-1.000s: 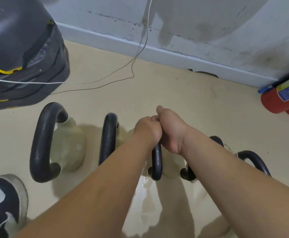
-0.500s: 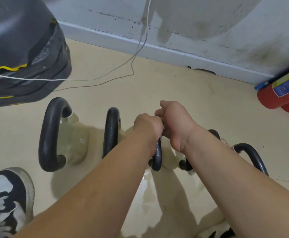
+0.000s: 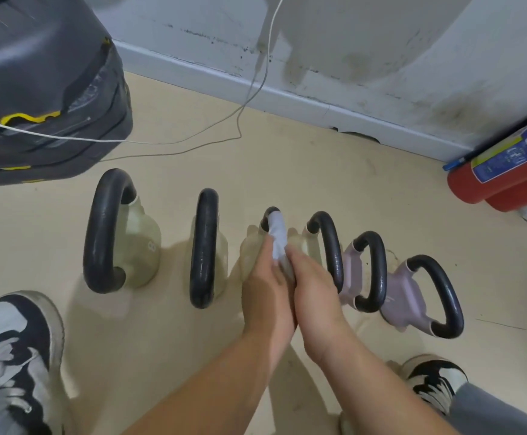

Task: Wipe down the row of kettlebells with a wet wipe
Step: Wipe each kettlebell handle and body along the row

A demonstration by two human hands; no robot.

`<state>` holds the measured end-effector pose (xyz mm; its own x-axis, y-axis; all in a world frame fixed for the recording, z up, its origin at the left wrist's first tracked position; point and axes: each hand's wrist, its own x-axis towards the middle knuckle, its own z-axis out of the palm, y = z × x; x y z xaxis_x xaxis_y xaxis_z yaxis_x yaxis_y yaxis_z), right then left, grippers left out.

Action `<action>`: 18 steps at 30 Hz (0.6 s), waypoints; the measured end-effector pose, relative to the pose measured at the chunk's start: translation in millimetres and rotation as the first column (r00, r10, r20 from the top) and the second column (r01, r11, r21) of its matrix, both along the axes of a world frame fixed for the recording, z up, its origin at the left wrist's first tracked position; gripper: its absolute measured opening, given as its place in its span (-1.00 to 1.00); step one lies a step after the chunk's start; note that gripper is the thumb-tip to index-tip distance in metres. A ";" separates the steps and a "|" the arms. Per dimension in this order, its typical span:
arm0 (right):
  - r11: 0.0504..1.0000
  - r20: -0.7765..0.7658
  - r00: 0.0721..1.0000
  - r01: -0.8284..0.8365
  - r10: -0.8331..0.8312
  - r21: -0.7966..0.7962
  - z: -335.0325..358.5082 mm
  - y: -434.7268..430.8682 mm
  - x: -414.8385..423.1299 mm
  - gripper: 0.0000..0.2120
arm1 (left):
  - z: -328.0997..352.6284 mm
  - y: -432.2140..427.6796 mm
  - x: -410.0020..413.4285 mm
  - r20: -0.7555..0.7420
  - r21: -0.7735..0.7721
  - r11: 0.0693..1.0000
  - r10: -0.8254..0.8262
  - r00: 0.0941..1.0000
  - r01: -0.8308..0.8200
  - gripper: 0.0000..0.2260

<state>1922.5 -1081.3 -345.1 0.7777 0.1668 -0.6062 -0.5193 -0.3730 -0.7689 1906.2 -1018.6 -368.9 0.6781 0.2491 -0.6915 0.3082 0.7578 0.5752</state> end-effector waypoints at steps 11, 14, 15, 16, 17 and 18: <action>0.997 0.011 1.000 -0.018 0.017 0.081 -19.5 1.1 0.8 -0.74 | -28.9 4.4 -24.0 -0.150 0.610 0.744 -0.228 0.962 0.272 -0.75; 0.995 0.030 0.999 -0.038 0.036 0.087 -27.9 2.8 0.0 -0.71 | -19.2 6.4 -11.1 -0.095 0.308 0.940 -0.122 0.988 0.145 -0.65; 0.995 0.033 0.999 -0.021 0.018 0.098 -32.5 -0.9 -5.5 -0.68 | -21.8 3.4 -14.8 -0.047 0.295 0.947 -0.119 0.992 0.127 -0.65; 0.995 0.045 0.999 -0.006 0.001 0.100 -36.7 -5.9 -13.5 -0.67 | -21.0 -0.8 -22.5 -0.025 0.319 0.939 -0.129 0.991 0.130 -0.68; 0.996 0.059 0.998 0.006 -0.011 0.087 -40.6 -10.9 -22.1 -0.66 | -27.3 -5.8 -31.4 0.008 0.368 0.921 -0.142 0.990 0.130 -0.72; 0.998 0.079 0.997 0.013 -0.018 0.060 -43.6 -15.3 -30.6 -0.64 | -32.3 -9.1 -39.1 0.017 0.368 0.921 -0.142 0.990 0.126 -0.73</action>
